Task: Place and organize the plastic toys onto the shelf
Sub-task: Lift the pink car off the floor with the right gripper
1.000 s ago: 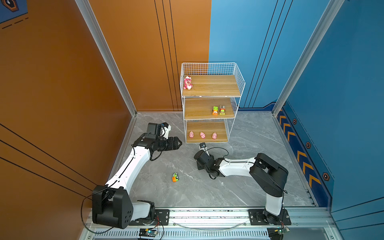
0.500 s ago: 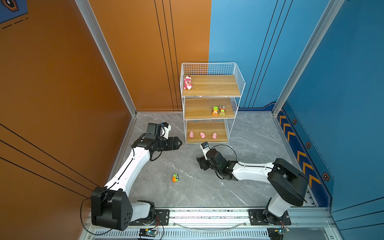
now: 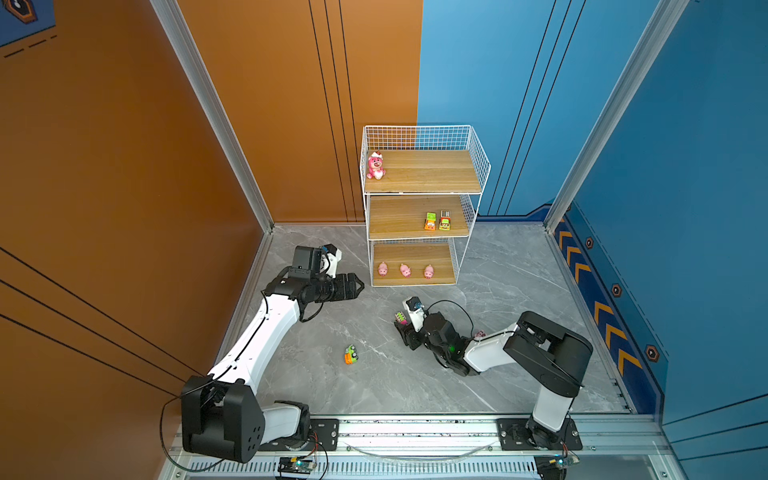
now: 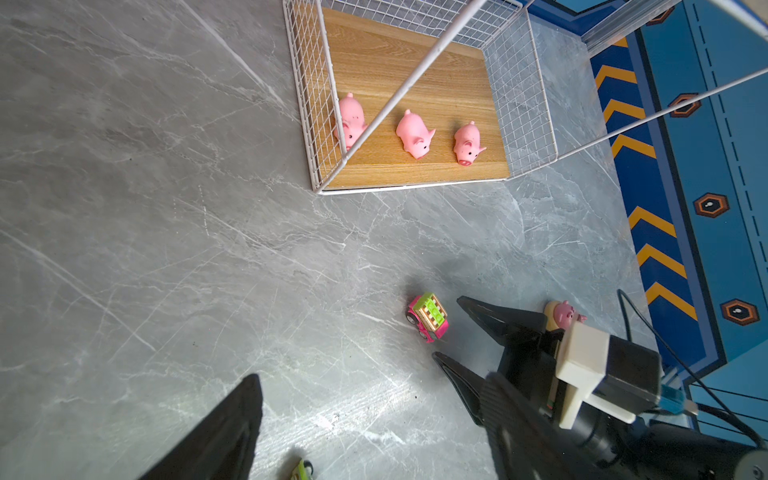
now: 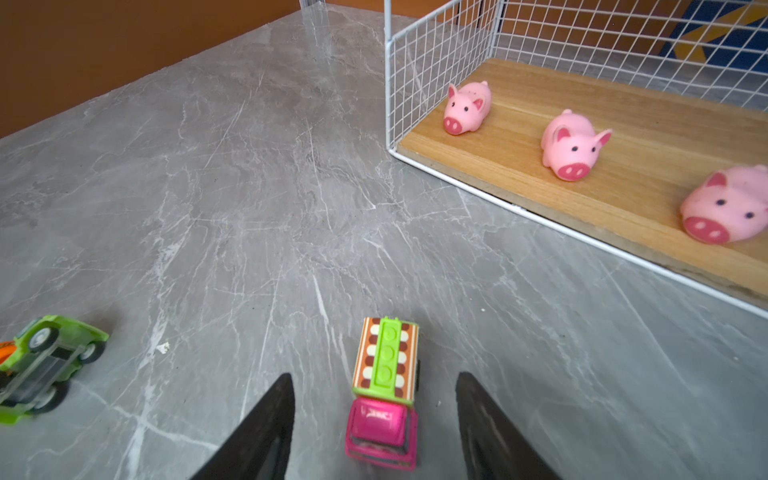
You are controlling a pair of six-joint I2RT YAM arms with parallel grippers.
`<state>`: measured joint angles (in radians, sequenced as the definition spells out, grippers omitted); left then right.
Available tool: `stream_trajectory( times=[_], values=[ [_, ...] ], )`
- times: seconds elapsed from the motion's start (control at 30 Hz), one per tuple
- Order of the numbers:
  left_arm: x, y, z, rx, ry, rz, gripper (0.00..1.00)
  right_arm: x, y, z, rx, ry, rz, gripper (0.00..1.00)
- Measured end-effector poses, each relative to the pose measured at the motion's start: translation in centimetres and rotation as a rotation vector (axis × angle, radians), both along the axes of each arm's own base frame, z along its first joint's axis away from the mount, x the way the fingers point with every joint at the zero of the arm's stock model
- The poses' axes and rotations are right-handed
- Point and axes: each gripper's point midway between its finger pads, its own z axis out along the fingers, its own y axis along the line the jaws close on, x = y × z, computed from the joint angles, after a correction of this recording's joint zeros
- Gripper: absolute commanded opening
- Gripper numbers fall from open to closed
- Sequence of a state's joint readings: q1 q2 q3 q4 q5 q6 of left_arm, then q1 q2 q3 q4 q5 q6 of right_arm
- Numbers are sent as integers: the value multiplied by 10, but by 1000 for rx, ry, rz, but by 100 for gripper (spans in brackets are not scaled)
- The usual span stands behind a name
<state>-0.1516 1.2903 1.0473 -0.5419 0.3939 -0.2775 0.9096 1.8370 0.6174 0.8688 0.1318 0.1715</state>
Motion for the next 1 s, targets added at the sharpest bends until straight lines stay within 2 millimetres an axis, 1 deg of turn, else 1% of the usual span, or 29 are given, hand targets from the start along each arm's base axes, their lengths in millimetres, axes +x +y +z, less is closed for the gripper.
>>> stream_trajectory(
  times=[0.2,0.33,0.5,0.6,0.73,0.83,0.93,1.0],
  values=[
    [1,1,0,0,0,4,84,4,4,-1,25,-24,1,52],
    [1,3,-1,0,4,9,84,10,4,-5,18,-27,-6,50],
    [2,4,-3,0,10,12,84,15,6,-1,22,-37,-9,45],
    [3,5,-4,1,12,16,84,17,9,-1,26,-39,-4,45],
    [4,5,-4,0,12,16,84,16,12,-8,10,-25,13,49],
    [4,5,-4,0,12,16,84,15,12,-11,-1,-16,16,48],
    [4,5,-4,0,11,16,84,14,11,-14,-12,-10,18,41],
    [4,5,-4,0,12,16,84,14,11,-15,-18,-11,20,38]
  ],
)
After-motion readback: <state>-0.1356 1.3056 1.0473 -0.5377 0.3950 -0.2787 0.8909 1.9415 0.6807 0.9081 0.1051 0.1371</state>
